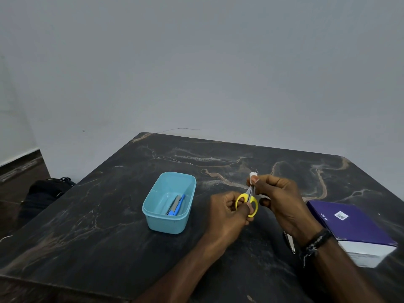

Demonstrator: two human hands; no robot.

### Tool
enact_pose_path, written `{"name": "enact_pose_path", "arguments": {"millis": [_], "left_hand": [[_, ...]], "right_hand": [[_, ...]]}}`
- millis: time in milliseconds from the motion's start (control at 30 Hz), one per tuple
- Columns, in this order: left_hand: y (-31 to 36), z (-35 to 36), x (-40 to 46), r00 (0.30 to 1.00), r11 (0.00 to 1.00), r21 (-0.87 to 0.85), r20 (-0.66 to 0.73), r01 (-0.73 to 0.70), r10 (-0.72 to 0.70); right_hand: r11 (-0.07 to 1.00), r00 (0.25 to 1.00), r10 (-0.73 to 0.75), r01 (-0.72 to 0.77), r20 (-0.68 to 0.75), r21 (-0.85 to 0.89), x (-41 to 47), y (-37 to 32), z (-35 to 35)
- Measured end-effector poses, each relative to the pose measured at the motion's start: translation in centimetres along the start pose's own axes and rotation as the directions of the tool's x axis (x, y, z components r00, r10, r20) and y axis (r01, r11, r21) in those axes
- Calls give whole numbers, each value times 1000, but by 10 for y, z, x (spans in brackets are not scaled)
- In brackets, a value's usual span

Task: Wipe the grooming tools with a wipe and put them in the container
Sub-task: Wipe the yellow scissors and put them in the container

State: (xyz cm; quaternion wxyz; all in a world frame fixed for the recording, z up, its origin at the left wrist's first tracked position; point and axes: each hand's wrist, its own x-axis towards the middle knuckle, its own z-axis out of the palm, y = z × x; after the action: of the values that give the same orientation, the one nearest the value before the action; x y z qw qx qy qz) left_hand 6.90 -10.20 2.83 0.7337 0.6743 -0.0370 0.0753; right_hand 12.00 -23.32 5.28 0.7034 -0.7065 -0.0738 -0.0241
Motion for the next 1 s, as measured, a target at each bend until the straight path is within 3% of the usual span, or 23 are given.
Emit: {"name": "enact_pose_path", "arguments": {"millis": [167, 433, 533, 667, 800, 900, 1000], "left_hand": [[0, 3, 0, 1000, 1000, -4, 5, 29, -29], [9, -6, 7, 974, 946, -323, -205, 22, -93], [10, -6, 9, 960, 924, -383, -262, -8, -101], [11, -7, 9, 936, 930, -361, -347, -71, -63], [11, -8, 9, 920, 942, -320, -390, -99, -36], [11, -7, 8, 915, 956, -268, -404, -123, 4], [10, -5, 8, 908, 956, -250, -416, -156, 39]], "right_hand": [[996, 997, 7, 0, -79, 87, 1, -3, -3], [949, 992, 124, -112, -21, 295, 3, -6, -4], [943, 992, 125, -117, -5, 310, 3, -5, -4], [953, 991, 88, -54, -101, 298, 6, -2, -6], [988, 978, -152, 144, -141, -63, 5, -3, -15], [888, 935, -353, 341, 16, -308, 3, -7, -17], [790, 912, -351, 409, 211, -456, 4, -6, -15]]}}
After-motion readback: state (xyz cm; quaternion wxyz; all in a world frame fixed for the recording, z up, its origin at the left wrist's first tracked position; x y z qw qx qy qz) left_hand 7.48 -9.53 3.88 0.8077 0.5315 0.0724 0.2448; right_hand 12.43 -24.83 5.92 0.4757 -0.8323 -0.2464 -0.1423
